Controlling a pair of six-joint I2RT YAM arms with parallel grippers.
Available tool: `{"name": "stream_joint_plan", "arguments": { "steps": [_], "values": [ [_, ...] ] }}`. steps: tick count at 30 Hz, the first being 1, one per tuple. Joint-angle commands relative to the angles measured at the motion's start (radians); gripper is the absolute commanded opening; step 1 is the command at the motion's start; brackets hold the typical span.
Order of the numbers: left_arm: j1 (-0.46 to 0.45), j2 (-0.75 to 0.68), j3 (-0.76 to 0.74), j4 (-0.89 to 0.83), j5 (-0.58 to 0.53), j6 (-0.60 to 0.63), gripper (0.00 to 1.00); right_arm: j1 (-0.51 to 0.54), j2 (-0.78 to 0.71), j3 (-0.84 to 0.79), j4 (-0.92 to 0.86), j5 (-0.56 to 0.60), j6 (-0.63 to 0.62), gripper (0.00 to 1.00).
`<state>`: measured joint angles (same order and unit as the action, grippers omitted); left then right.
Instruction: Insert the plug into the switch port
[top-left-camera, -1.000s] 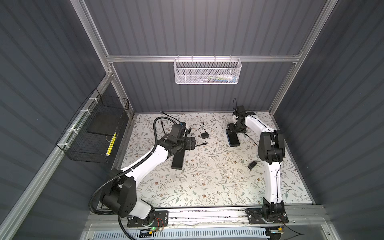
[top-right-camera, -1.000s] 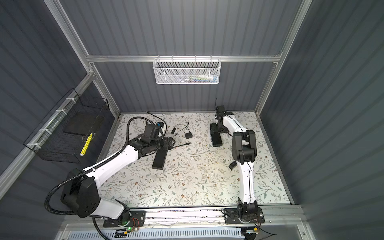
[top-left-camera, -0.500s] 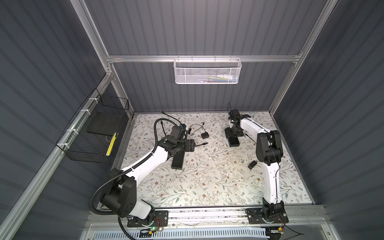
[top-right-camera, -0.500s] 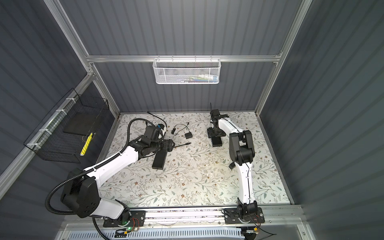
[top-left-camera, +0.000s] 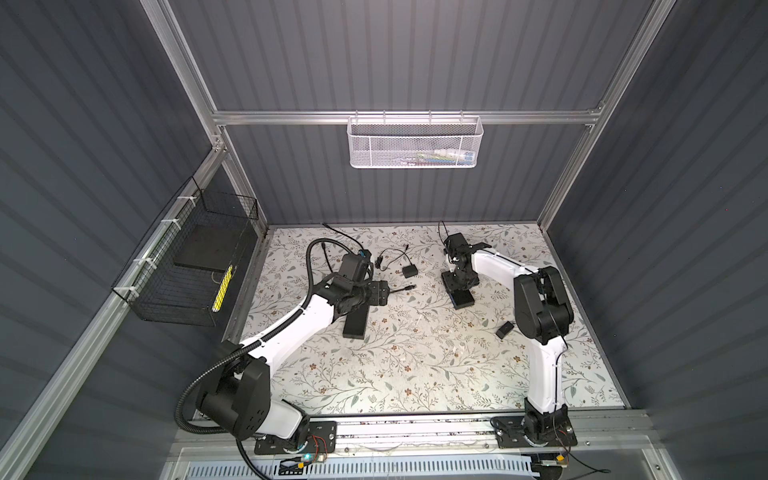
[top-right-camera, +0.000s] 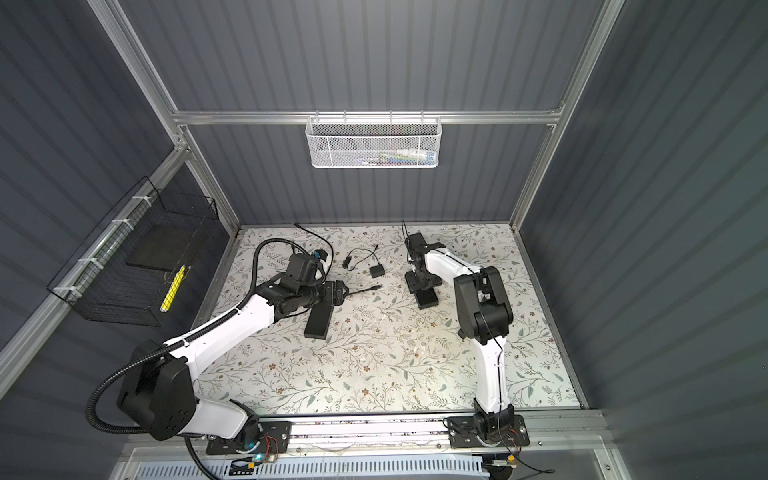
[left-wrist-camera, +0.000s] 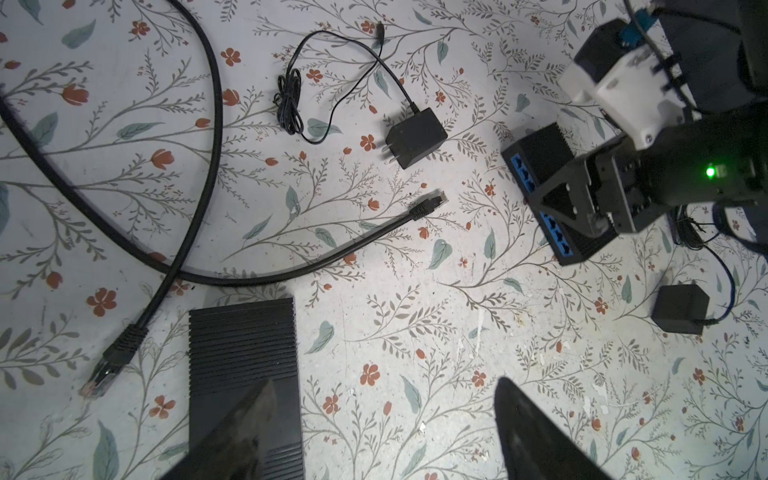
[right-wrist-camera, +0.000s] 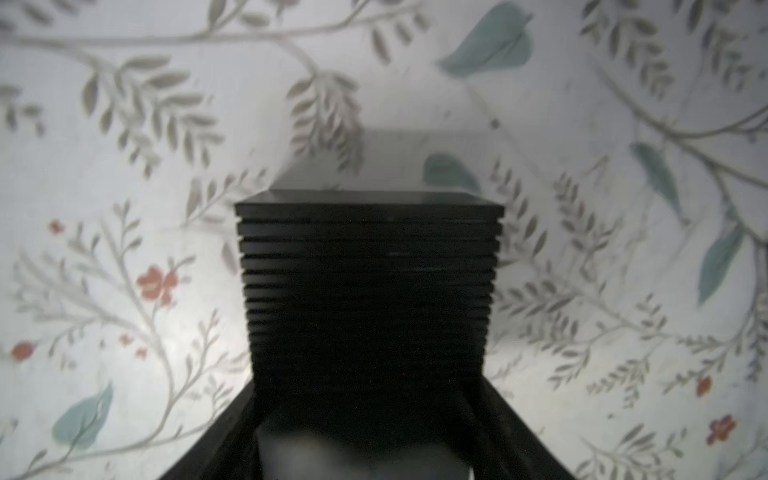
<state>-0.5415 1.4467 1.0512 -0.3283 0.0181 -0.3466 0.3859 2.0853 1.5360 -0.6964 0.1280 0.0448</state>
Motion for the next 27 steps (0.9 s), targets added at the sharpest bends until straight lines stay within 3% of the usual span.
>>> {"name": "stream_joint_plan", "arguments": {
  "steps": [1, 6, 12, 19, 24, 27],
  "values": [
    [0.006, -0.003, -0.009, -0.005, 0.008, 0.028, 0.83, 0.059, -0.071, -0.089, 0.0, -0.014, 0.009, 0.55],
    [0.006, 0.032, -0.001, 0.014, 0.041, 0.025, 0.82, 0.112, -0.122, -0.193, -0.014, -0.072, 0.003, 0.65],
    [0.006, 0.045, 0.017, 0.012, 0.043, 0.029, 0.82, 0.084, -0.233, -0.199, -0.087, -0.095, -0.012, 0.78],
    [0.007, 0.046, 0.006, 0.019, 0.021, 0.045, 0.82, -0.134, -0.395, -0.179, -0.092, -0.111, 0.003, 0.79],
    [0.008, 0.046, 0.009, 0.02, 0.023, 0.077, 0.83, -0.28, -0.269, -0.101, -0.114, 0.065, -0.066, 0.73],
    [0.019, 0.039, 0.022, 0.004, 0.04, 0.106, 0.83, -0.348, -0.163, -0.016, -0.145, 0.045, -0.092, 0.7]
  ]
}}
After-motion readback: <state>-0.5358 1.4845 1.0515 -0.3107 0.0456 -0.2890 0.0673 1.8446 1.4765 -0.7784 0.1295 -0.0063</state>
